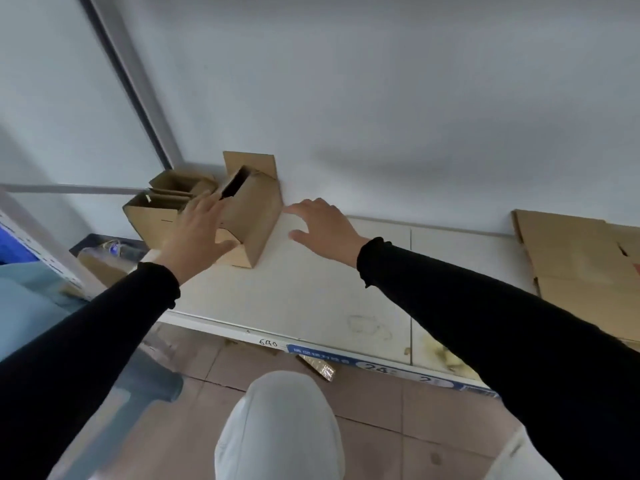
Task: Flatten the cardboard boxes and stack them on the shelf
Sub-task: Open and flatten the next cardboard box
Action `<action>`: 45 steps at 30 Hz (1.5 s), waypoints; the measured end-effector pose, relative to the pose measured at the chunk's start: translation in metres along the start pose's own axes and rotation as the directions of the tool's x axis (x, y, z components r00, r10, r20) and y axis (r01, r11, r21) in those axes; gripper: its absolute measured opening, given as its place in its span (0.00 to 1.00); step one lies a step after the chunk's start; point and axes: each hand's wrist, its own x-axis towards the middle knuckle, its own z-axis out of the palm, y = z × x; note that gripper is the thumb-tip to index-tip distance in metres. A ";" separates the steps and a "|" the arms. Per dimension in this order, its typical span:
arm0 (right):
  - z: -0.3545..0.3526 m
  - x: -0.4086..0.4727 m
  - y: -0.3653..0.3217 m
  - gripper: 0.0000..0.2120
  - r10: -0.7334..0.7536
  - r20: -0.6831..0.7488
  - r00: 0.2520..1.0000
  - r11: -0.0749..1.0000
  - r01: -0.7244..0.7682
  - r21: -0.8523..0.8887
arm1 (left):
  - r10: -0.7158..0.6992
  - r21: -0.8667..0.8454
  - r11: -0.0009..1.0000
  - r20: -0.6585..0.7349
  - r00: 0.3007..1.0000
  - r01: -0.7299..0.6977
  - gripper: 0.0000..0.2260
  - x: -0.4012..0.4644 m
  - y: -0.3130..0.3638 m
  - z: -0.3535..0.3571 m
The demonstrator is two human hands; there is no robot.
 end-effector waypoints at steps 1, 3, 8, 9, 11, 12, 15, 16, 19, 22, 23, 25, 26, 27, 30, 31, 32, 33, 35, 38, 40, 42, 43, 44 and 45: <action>0.011 0.013 -0.017 0.25 -0.006 0.027 1.000 1.000 0.005 0.031 | -0.042 0.024 0.999 0.023 0.999 0.041 0.38 0.000 -0.022 -0.001; 0.035 0.036 -0.047 0.28 0.008 0.095 0.995 0.993 -0.019 0.120 | -0.138 0.066 0.989 0.077 0.987 0.133 0.38 0.000 -0.061 0.001; 0.092 0.081 -0.079 0.20 0.059 0.151 0.987 0.973 -0.090 0.213 | -0.231 0.045 0.973 0.151 0.961 0.227 0.27 0.007 -0.108 0.020; 0.096 0.085 -0.079 0.15 0.089 0.127 0.988 0.965 -0.117 0.235 | -0.220 0.042 0.975 0.122 0.968 0.216 0.22 0.009 -0.109 0.023; 0.098 0.086 -0.073 0.11 0.155 0.060 0.986 0.946 -0.165 0.279 | -0.175 0.018 0.985 0.037 0.984 0.174 0.13 0.011 -0.106 0.024; 0.093 0.081 -0.068 0.11 0.174 0.015 0.985 0.942 -0.171 0.289 | -0.163 -0.033 0.986 0.006 0.987 0.163 0.10 0.013 -0.105 0.024; 0.068 0.062 -0.045 0.14 0.187 -0.143 0.972 0.942 -0.136 0.306 | -0.215 -0.472 0.858 0.033 0.976 0.205 0.18 0.014 -0.079 0.006; 0.056 0.056 -0.034 0.15 0.198 -0.188 0.962 0.932 -0.125 0.340 | -0.217 -0.630 0.744 0.091 0.972 0.225 0.23 0.015 -0.066 -0.001; 0.012 0.040 0.002 0.13 0.234 -0.292 0.927 0.908 -0.101 0.407 | -0.094 -0.730 0.646 0.216 0.972 0.224 0.19 0.013 -0.022 -0.012; -0.038 0.026 0.033 0.13 0.270 -0.366 0.891 0.899 -0.098 0.427 | 0.003 -0.820 0.551 0.183 0.983 0.151 0.07 0.018 0.031 -0.016; -0.055 0.022 0.041 0.13 0.286 -0.380 0.880 0.903 -0.115 0.413 | 0.023 -0.855 0.503 0.154 0.988 0.122 0.07 0.020 0.050 -0.017; -0.089 0.013 0.055 0.11 0.326 -0.390 0.861 0.913 -0.179 0.368 | 0.003 -0.888 0.452 0.093 0.996 0.082 0.10 0.027 0.084 -0.018; -0.105 0.009 0.062 0.09 0.353 -0.378 0.856 0.903 -0.207 0.377 | -0.037 -0.900 0.429 0.075 0.997 0.083 0.13 0.031 0.102 -0.016; -0.119 0.002 0.069 0.07 0.383 -0.348 0.856 0.880 -0.222 0.420 | -0.081 -0.910 0.405 0.060 0.995 0.088 0.15 0.033 0.119 -0.012; -0.143 -0.026 0.080 0.22 0.462 -0.254 0.850 0.789 -0.263 0.555 | -0.211 -0.900 0.418 0.033 0.977 0.121 0.21 0.027 0.168 0.005; -0.145 -0.039 0.082 0.25 0.465 -0.266 0.844 0.813 -0.288 0.507 | -0.239 -0.889 0.440 0.023 0.971 0.129 0.22 0.023 0.182 0.011; -0.144 -0.054 0.084 0.27 0.457 -0.287 0.842 0.846 -0.313 0.431 | -0.259 -0.880 0.457 0.013 0.966 0.134 0.23 0.018 0.196 0.014; -0.139 -0.070 0.087 0.29 0.453 -0.293 0.842 0.865 -0.337 0.371 | -0.277 -0.881 0.454 -0.002 0.961 0.130 0.22 0.014 0.209 0.016; -0.122 -0.102 0.092 0.36 0.451 -0.223 0.864 0.867 -0.365 0.339 | -0.304 -0.900 0.417 -0.006 0.953 0.128 0.17 0.004 0.231 0.016; -0.099 -0.132 0.104 0.47 0.376 -0.089 0.922 0.876 -0.322 0.359 | -0.359 -0.936 0.328 0.004 0.933 0.130 0.18 -0.005 0.248 0.016; -0.096 -0.136 0.113 0.51 0.318 -0.064 0.946 0.878 -0.268 0.396 | -0.411 -0.912 0.400 -0.090 0.907 0.090 0.40 -0.010 0.249 0.009; -0.098 -0.137 0.114 0.55 0.291 -0.006 0.957 0.841 -0.253 0.479 | -0.311 -0.650 0.760 -0.377 0.872 -0.010 0.48 -0.010 0.245 -0.002; -0.099 -0.137 0.114 0.53 0.267 0.026 0.963 0.819 -0.241 0.521 | -0.158 -0.427 0.902 -0.471 0.868 -0.068 0.47 -0.007 0.243 -0.007; -0.102 -0.136 0.111 0.49 0.232 0.048 0.971 0.806 -0.220 0.550 | 0.019 -0.224 0.965 -0.457 0.889 -0.136 0.42 -0.001 0.242 -0.012; -0.104 -0.135 0.111 0.45 0.205 0.050 0.977 0.800 -0.197 0.566 | 0.167 -0.098 0.972 -0.359 0.919 -0.214 0.35 0.005 0.243 -0.015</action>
